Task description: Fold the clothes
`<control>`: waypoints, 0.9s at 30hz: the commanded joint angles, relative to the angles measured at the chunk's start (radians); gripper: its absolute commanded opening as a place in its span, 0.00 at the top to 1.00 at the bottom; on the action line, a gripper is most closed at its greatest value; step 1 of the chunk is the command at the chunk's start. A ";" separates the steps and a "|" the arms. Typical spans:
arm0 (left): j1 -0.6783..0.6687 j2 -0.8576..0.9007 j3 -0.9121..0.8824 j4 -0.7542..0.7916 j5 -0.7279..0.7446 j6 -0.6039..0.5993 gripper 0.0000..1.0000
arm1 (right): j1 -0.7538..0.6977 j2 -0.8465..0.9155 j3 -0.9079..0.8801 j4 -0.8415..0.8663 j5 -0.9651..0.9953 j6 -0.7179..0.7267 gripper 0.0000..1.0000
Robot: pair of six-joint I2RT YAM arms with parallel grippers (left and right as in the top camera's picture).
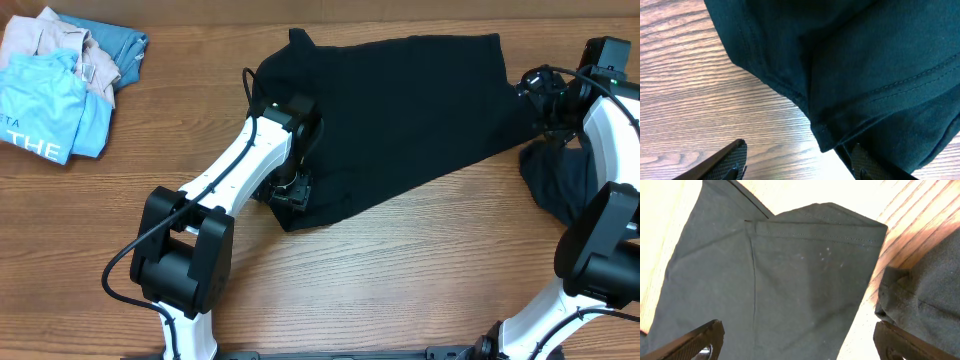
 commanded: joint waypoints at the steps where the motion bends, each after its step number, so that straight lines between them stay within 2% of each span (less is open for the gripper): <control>1: -0.002 0.000 -0.028 0.008 -0.015 0.016 0.30 | -0.001 -0.038 0.023 0.005 0.010 -0.008 0.00; 5: -0.002 0.000 -0.057 0.023 -0.016 0.015 0.30 | -0.001 -0.038 0.023 0.005 0.010 -0.008 0.00; 8: -0.001 0.000 -0.057 0.034 -0.085 -0.009 0.30 | -0.001 -0.038 0.023 0.003 0.010 -0.008 0.00; 15: 0.000 0.000 -0.058 0.109 -0.090 -0.008 0.30 | -0.001 -0.038 0.023 -0.006 0.009 -0.029 0.00; 18: 0.000 0.000 -0.061 0.112 -0.090 -0.008 0.35 | -0.001 -0.038 0.023 -0.006 0.009 -0.030 0.00; 21: 0.000 0.000 -0.084 0.120 -0.090 -0.009 0.57 | -0.001 -0.038 0.023 -0.006 0.009 -0.030 0.00; 24: 0.000 0.000 -0.084 0.155 -0.090 -0.021 0.96 | -0.001 -0.038 0.023 -0.008 0.009 -0.030 0.00; 27: 0.000 0.000 -0.084 0.221 -0.090 -0.032 0.96 | -0.001 -0.038 0.023 -0.009 0.009 -0.030 0.00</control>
